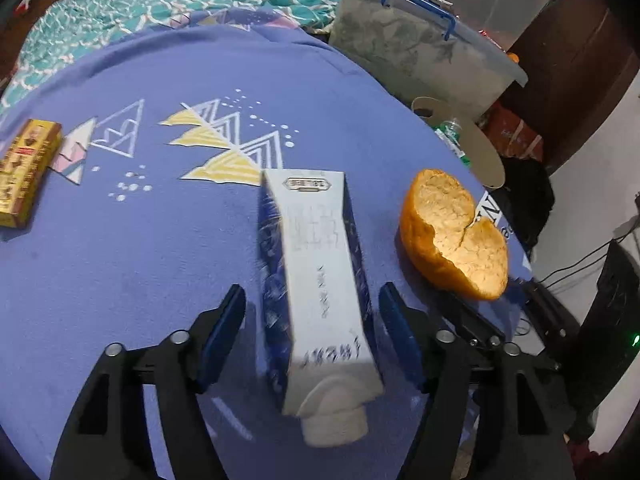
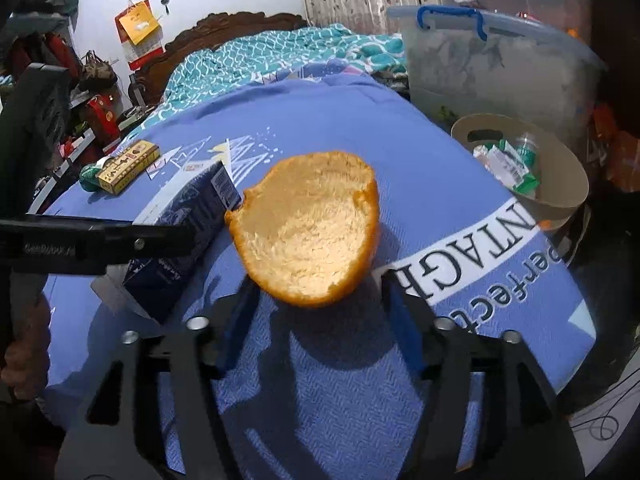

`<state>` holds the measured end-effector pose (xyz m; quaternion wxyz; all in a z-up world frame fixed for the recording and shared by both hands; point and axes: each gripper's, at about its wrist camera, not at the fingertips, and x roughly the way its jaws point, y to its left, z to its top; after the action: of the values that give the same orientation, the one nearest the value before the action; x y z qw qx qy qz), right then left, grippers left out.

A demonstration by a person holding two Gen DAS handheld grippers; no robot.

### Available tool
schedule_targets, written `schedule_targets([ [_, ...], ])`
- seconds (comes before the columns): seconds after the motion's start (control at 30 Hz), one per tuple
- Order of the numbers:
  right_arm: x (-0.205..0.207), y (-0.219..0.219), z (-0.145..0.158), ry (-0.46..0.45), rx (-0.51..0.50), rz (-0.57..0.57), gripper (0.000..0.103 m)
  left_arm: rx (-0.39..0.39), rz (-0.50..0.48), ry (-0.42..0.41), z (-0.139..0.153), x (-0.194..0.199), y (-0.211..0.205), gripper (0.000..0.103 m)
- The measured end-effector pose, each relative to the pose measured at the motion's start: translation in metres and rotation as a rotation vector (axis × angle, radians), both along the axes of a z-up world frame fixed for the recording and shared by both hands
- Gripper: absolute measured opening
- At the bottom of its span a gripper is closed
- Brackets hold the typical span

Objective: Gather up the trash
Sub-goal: 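Drop the milk carton and orange peel into the beige wastebasket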

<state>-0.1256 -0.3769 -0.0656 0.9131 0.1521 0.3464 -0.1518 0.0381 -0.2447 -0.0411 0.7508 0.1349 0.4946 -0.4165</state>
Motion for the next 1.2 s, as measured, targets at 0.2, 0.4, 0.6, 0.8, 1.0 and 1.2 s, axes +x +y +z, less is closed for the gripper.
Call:
schedule_targets([
  [0.2,0.014,-0.002,0.001,-0.029,0.025,0.054,0.069,0.047,-0.018,-0.061,-0.004,-0.013,0.002,0.068],
  [0.4,0.003,-0.016,0.004,-0.090,0.027,0.024,0.033,0.045,-0.069,-0.042,-0.005,-0.010,-0.020,0.051],
  [0.6,-0.019,-0.068,0.010,-0.136,0.009,-0.139,0.032,0.012,-0.157,-0.015,-0.001,-0.012,-0.086,0.051],
  [0.8,-0.035,-0.147,0.022,-0.170,-0.005,-0.307,0.032,-0.020,-0.310,-0.023,0.006,-0.030,-0.180,0.051],
  [1.0,-0.039,-0.227,0.020,-0.164,0.055,-0.432,0.032,-0.015,-0.396,-0.049,0.005,-0.036,-0.273,0.051],
  [1.2,-0.034,-0.275,-0.001,-0.135,0.174,-0.496,0.052,0.011,-0.382,-0.127,-0.003,-0.034,-0.336,0.071],
])
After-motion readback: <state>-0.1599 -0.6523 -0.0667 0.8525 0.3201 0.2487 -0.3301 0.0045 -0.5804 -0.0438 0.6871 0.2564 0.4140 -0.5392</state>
